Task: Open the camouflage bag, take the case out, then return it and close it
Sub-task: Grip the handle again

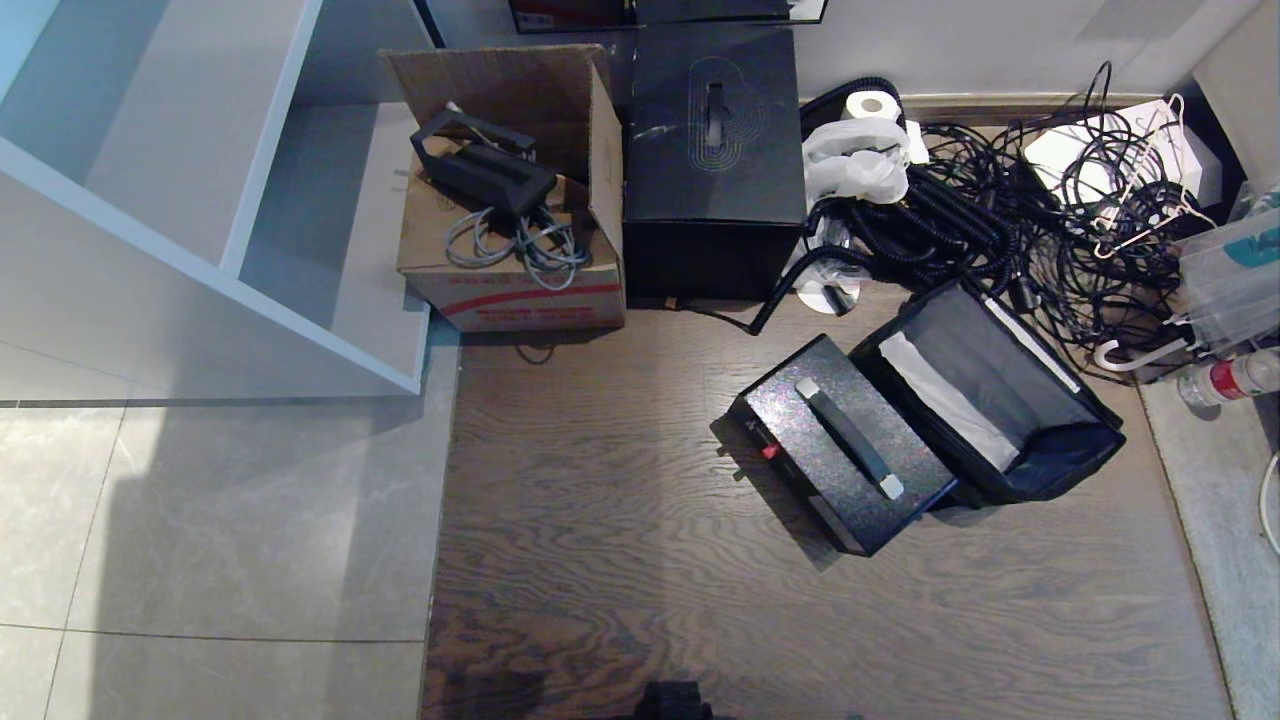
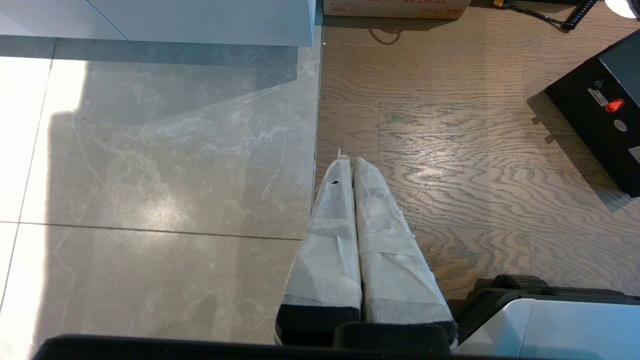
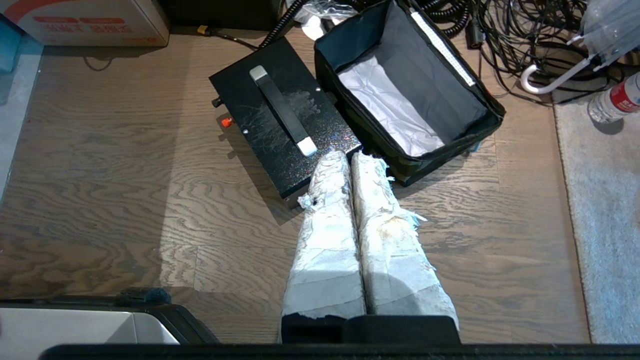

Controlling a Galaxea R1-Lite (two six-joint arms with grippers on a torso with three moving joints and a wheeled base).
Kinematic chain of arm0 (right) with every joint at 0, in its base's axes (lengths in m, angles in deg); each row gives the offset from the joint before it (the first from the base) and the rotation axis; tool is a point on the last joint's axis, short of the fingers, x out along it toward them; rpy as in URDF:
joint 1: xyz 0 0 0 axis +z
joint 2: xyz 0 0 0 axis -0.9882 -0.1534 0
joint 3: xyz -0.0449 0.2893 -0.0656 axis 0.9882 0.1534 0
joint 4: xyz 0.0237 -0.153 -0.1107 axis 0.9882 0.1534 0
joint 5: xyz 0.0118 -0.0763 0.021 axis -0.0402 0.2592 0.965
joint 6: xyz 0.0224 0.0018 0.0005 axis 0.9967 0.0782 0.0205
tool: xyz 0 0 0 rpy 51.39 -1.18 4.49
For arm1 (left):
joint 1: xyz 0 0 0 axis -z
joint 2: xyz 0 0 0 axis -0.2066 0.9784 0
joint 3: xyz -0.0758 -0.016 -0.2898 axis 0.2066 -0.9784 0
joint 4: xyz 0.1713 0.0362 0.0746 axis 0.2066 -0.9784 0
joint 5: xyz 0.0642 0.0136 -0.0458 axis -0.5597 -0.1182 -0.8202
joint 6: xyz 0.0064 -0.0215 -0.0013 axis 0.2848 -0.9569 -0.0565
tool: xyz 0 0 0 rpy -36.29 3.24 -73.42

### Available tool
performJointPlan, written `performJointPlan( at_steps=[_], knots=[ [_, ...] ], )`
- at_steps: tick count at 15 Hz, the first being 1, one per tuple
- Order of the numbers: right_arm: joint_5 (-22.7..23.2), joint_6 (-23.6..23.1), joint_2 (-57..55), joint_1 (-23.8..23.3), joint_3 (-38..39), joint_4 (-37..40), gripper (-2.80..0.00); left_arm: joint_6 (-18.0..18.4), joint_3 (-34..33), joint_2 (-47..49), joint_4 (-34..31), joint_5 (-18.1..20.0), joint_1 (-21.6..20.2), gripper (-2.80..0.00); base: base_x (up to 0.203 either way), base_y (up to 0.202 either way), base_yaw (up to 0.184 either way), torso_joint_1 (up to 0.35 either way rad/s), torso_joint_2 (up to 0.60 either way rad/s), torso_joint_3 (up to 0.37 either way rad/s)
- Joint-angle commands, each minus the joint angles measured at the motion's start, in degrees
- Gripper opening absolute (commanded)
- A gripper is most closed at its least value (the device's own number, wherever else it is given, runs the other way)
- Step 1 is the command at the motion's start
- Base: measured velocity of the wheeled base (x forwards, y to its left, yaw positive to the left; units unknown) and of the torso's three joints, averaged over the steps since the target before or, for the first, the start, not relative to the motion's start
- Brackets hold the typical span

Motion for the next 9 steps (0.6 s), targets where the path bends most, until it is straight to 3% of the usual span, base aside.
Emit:
performJointPlan(
  at_steps=[1, 9],
  knots=[
    [0.0, 0.0, -0.1, 0.0, 2.3, 0.0, -2.80, 0.0, 0.0, 0.0, 0.0, 0.0, 0.0, -2.80, 0.000, 0.000, 0.000, 0.000, 0.00, 0.000],
    [0.0, 0.0, -0.1, 0.0, 2.3, 0.0, -2.80, 0.0, 0.0, 0.0, 0.0, 0.0, 0.0, -2.80, 0.000, 0.000, 0.000, 0.000, 0.00, 0.000]
  ],
)
